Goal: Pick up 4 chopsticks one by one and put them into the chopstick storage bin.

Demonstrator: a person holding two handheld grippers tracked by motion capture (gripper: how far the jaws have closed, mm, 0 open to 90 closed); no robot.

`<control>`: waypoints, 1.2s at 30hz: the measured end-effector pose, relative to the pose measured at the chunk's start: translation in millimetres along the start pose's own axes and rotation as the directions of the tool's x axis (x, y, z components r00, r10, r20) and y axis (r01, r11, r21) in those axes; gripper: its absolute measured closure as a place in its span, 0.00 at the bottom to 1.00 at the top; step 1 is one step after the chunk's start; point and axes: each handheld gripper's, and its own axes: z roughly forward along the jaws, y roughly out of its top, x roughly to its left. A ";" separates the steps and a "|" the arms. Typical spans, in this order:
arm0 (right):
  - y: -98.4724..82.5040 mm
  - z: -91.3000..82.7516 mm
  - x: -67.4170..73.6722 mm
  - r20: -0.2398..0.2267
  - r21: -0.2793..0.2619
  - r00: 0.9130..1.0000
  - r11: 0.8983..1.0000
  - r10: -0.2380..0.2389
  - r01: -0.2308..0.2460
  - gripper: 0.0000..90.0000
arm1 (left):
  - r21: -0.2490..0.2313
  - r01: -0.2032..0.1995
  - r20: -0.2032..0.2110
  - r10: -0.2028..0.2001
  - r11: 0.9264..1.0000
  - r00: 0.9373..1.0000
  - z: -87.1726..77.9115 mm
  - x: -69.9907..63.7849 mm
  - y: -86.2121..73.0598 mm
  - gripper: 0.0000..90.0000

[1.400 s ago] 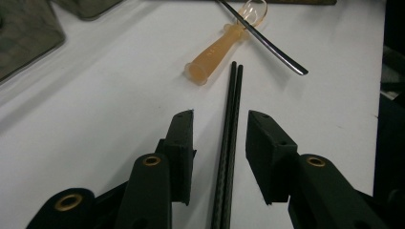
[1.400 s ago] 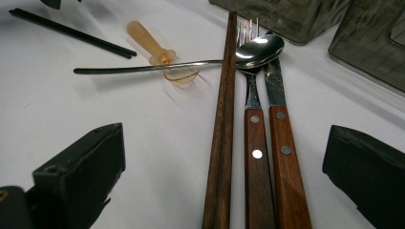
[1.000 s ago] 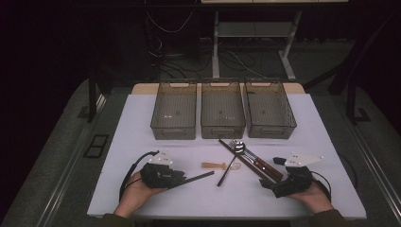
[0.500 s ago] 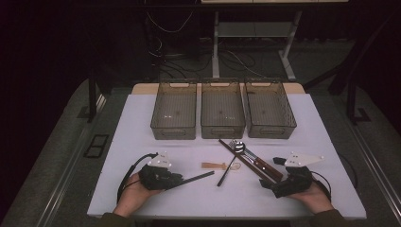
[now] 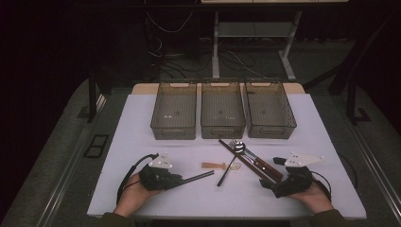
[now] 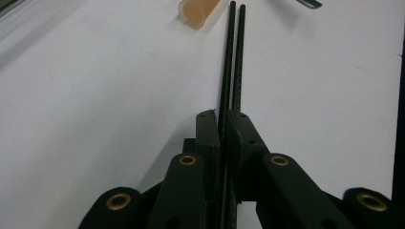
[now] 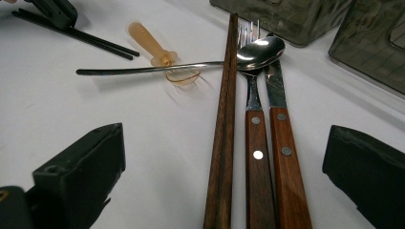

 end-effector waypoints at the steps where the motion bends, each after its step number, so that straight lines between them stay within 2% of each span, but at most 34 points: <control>1: 0.0 -0.1 0.0 0.000 0.000 1.000 1.000 0.000 0.000 0.01 | 0.000 -0.001 -0.002 0.001 1.000 1.000 0.2 0.1 -0.1 0.92; 7: 0.1 -0.3 -0.1 0.000 -0.001 1.000 1.000 0.002 -0.002 0.01 | 0.007 -0.013 -0.015 0.013 1.000 1.000 1.9 -0.7 -1.9 0.92; 10: 0.0 -0.3 -0.1 0.000 -0.002 1.000 1.000 0.003 -0.003 0.01 | 0.006 -0.041 -0.029 0.042 0.999 0.999 2.2 -2.8 -2.3 0.92; 13: 0.0 -0.3 0.0 0.000 -0.001 1.000 1.000 0.001 -0.001 0.01 | 0.014 -0.087 -0.046 0.088 0.996 0.995 2.3 -4.8 -2.5 0.92; 16: 0.0 -0.3 0.2 0.000 -0.002 1.000 1.000 0.001 -0.001 0.01 | 0.013 -0.092 -0.045 0.093 0.996 0.995 2.5 -4.8 -2.8 0.92; 24: 0.2 -0.3 0.2 -0.002 -0.004 1.000 1.000 0.000 0.000 0.01 | 0.003 -0.098 -0.021 0.098 0.995 0.995 2.2 -0.7 -3.8 0.94; 28: 0.3 -0.4 0.4 -0.002 -0.004 1.000 1.000 0.000 0.000 0.01 | -0.008 -0.083 0.002 0.083 0.997 0.997 2.3 2.2 -4.6 0.95; 36: 0.2 -0.5 0.2 -0.003 -0.003 1.000 1.000 0.002 -0.002 0.01 | -0.001 -0.110 0.019 0.110 0.994 0.994 1.5 4.5 -3.6 0.95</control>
